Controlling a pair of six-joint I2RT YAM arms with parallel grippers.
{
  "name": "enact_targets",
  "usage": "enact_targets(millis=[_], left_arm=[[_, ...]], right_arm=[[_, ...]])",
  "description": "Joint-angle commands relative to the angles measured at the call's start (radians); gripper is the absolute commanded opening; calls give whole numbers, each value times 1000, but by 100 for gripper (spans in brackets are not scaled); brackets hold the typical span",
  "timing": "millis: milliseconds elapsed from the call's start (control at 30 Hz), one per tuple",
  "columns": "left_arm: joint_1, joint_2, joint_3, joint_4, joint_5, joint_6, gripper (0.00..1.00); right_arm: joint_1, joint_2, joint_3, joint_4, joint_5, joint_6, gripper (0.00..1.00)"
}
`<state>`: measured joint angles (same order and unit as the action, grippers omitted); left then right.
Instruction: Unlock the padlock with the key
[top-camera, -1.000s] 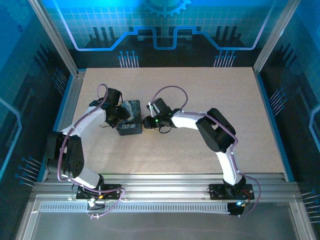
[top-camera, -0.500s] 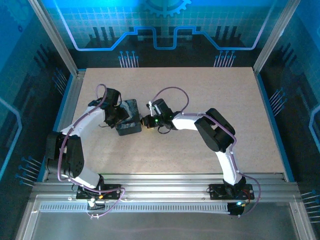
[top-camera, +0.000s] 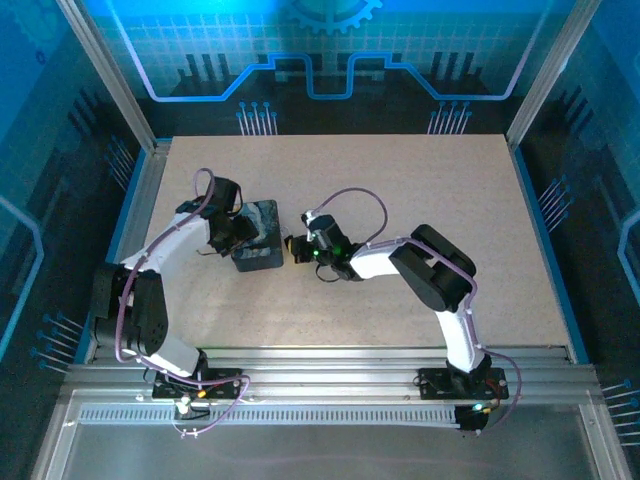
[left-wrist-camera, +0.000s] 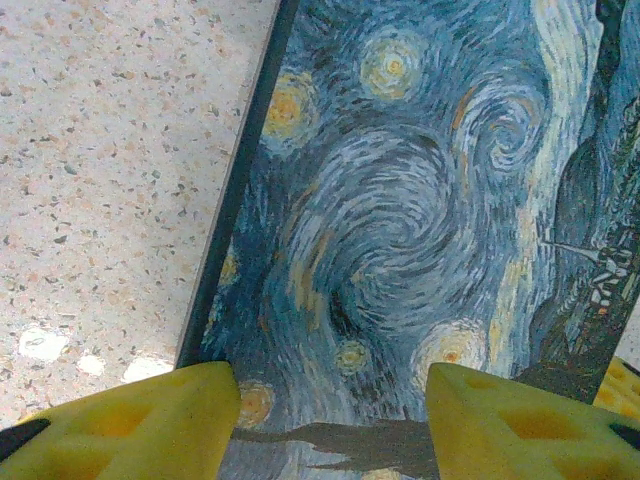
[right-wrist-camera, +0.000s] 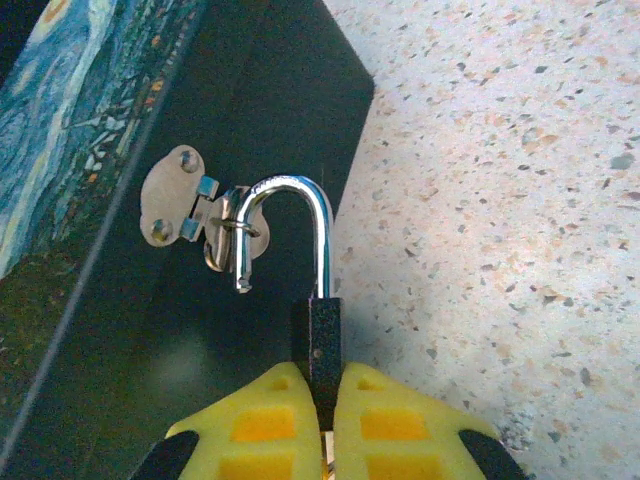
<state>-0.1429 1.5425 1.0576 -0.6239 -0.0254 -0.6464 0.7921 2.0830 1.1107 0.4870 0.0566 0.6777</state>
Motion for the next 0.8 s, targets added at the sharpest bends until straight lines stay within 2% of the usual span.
enact_targets(millis=[0,267,467,567,767], left_arm=[[8,85,-62,-106,72,50,55],[9,90,-71,-112,90,67,54],[25,78,-63,-104,118,53,55],[29,60,-36,-108,125,60,56],[39,61,18,-99,169,84,57]], right_arm=[[34,-25,74,7,158,34,0],[51,30,199,-94,283,75,0],[6,-13,202,-261,415,151,0],[-23,-67,172,-378,436,137,0],[-73,-202,-6,-463,416,167,4]])
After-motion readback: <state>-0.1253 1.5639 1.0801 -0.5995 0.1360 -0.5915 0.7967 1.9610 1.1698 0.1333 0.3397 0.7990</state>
